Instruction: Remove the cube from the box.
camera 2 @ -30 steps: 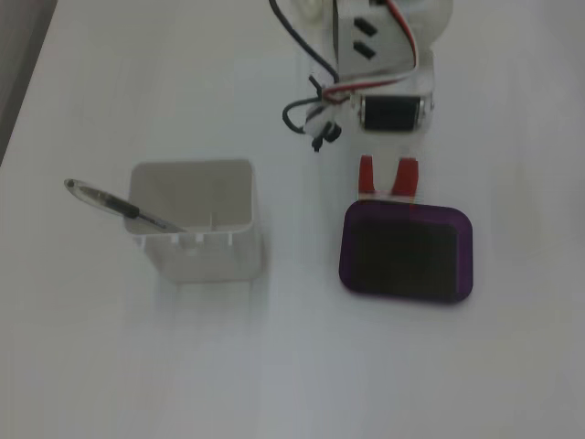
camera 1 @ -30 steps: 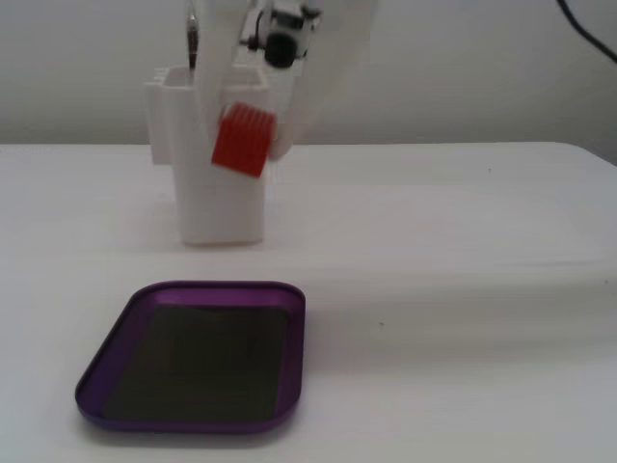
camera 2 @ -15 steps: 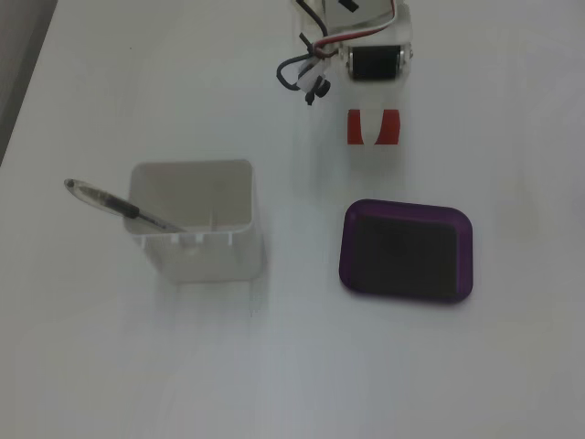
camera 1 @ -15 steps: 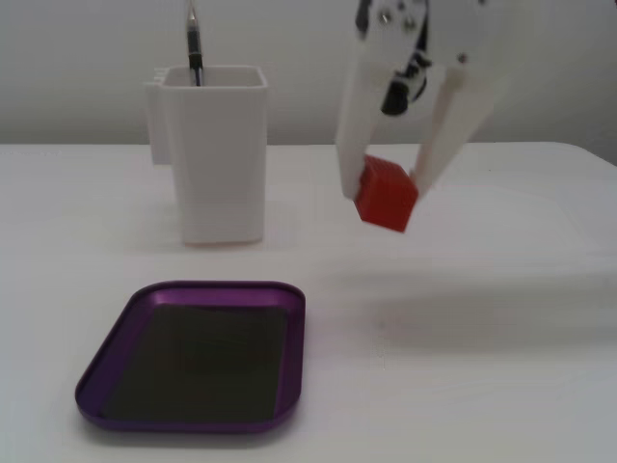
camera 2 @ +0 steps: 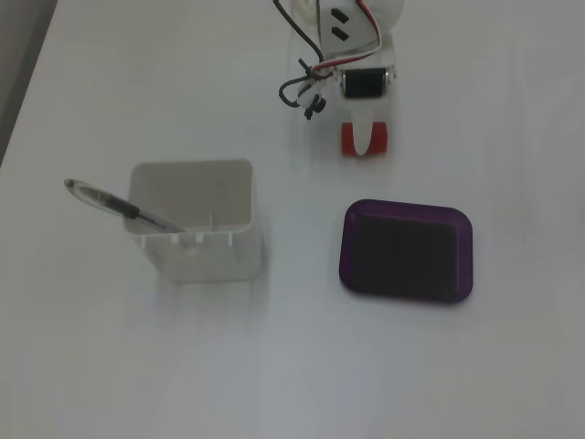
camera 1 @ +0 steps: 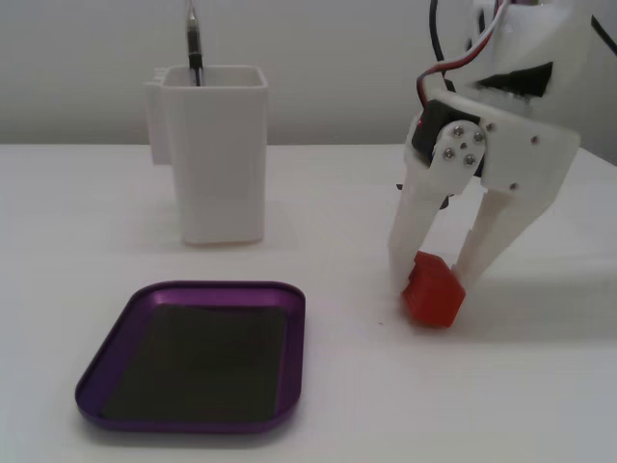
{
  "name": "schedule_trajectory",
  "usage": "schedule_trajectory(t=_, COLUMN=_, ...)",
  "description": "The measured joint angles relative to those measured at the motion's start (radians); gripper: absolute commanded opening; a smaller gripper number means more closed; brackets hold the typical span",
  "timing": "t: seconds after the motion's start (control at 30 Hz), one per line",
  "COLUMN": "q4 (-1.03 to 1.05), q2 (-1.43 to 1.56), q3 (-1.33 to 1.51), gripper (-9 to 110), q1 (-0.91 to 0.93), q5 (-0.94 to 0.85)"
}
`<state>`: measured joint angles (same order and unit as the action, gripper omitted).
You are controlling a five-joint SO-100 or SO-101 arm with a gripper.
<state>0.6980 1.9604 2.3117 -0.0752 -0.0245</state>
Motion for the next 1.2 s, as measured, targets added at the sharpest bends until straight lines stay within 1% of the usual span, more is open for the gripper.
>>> schedule_trajectory(t=0.17, q4=-0.008, q2=0.002, q3=0.003, gripper=16, q1=0.002, q5=0.0)
schedule_trajectory(t=0.23, q4=-0.008, q2=0.009, q3=0.003, gripper=20, q1=0.002, q5=0.0)
schedule_trajectory(t=0.37, q4=-0.002, q2=0.021, q3=0.003, gripper=21, q1=-0.006, q5=0.002)
schedule_trajectory(t=0.6, q4=0.095, q2=0.078, q3=0.003, gripper=21, q1=-0.006, q5=0.002)
schedule_trajectory(t=0.73, q4=0.124, q2=0.236, q3=0.003, gripper=21, q1=-0.002, q5=-0.021)
schedule_trajectory(t=0.87, q4=0.161, q2=0.463, q3=0.034, gripper=21, q1=0.0, q5=-0.064)
schedule_trajectory(t=1.0, q4=0.176, q2=0.71, q3=0.166, gripper=21, q1=0.011, q5=-0.072)
schedule_trajectory(t=1.2, q4=0.176, q2=1.08, q3=0.465, gripper=21, q1=0.014, q5=-0.072)
